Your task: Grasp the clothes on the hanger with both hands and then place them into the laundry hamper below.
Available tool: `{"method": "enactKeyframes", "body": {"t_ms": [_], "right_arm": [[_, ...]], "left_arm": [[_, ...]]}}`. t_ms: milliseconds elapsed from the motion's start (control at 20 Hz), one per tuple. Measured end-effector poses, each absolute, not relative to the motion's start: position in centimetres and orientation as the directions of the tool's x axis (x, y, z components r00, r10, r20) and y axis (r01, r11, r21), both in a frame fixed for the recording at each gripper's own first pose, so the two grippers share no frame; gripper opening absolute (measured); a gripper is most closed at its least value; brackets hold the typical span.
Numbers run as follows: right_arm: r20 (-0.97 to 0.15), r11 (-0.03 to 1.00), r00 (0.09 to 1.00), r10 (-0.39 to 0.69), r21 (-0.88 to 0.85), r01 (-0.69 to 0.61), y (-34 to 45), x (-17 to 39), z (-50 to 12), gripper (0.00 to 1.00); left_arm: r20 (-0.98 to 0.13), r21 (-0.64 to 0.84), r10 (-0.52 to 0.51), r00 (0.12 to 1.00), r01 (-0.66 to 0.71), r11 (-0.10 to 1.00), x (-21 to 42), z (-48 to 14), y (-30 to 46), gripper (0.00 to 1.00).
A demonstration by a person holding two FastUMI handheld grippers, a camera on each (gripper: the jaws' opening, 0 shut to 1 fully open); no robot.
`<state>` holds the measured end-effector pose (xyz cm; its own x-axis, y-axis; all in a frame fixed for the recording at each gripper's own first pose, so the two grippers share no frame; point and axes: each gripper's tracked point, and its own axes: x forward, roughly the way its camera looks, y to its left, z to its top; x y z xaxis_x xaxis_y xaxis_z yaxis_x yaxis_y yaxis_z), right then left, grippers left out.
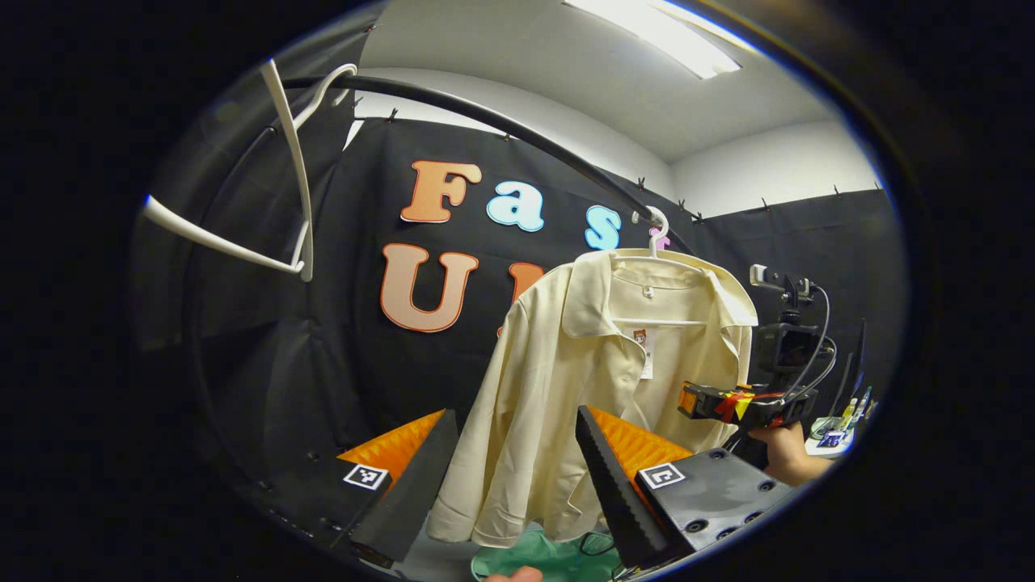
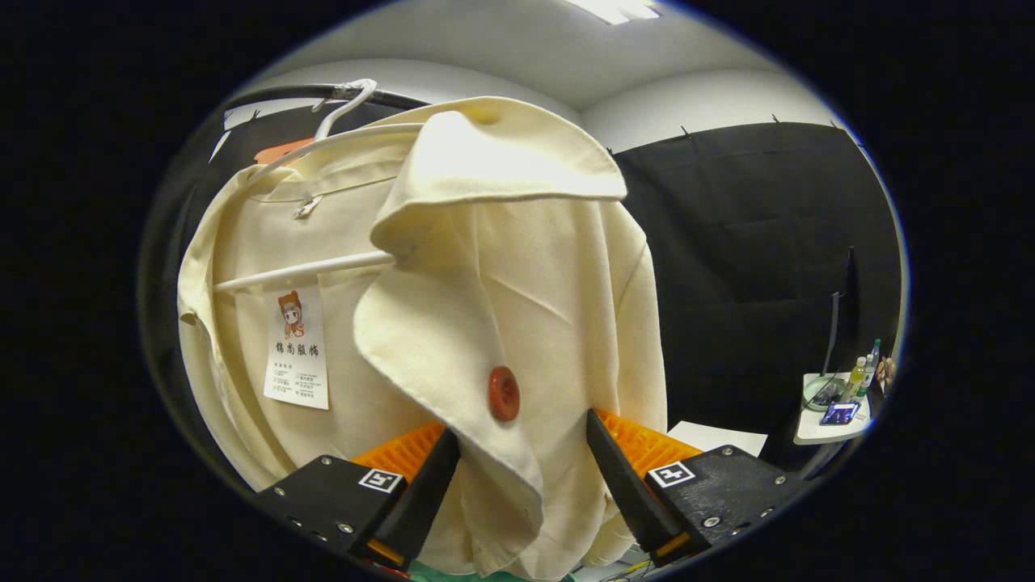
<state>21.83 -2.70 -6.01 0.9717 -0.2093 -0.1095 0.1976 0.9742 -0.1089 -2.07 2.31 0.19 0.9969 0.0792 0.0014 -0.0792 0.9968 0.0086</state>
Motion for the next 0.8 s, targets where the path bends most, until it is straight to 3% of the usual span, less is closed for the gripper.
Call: {"method": "enactKeyframes", "body": {"t_ms": [50, 200, 250, 500, 600, 650, 800], "right_arm": [[-0.108, 0.971, 0.969, -0.222, -0.116, 0.209, -3.2, 21.9, -6.0, 0.94], [-0.109, 0.965, 0.965, -0.240, -0.133, 0.225, -4.3, 21.5, -5.7, 0.73], [-0.113, 0.968, 0.966, -0.232, -0.129, 0.217, -4.5, 21.2, -5.6, 0.72], [-0.133, 0.984, 0.979, -0.157, -0.104, 0.143, -5.0, 18.9, -5.2, 0.21], [-0.130, 0.986, 0.982, -0.140, -0.112, 0.125, -5.0, 17.4, -4.8, 0.14], [-0.119, 0.986, 0.984, -0.134, -0.120, 0.120, -5.0, 16.8, -4.3, 0.09], [-0.111, 0.988, 0.988, -0.111, -0.123, 0.097, -5.3, 15.5, -3.5, 0.07]], "left_arm": [[0.005, 0.008, 0.075, 0.997, -0.075, 0.997, -2.0, 0.2, 2.3, 0.97], [0.012, 0.009, 0.062, 0.998, -0.062, 0.998, -1.2, 0.2, 2.1, 0.96], [0.012, 0.007, 0.052, 0.999, -0.052, 0.999, -0.8, 0.1, 1.9, 0.97], [0.006, -0.014, -0.040, 0.999, 0.040, 0.999, 1.3, -0.6, -0.8, 0.97], [0.002, -0.026, -0.093, 0.996, 0.093, 0.995, 2.6, -1.1, -2.5, 0.94], [-0.002, -0.031, -0.121, 0.993, 0.121, 0.992, 3.4, -1.4, -3.5, 0.97], [-0.006, -0.022, -0.182, 0.983, 0.181, 0.983, 6.4, -2.2, -6.1, 0.97]]}}
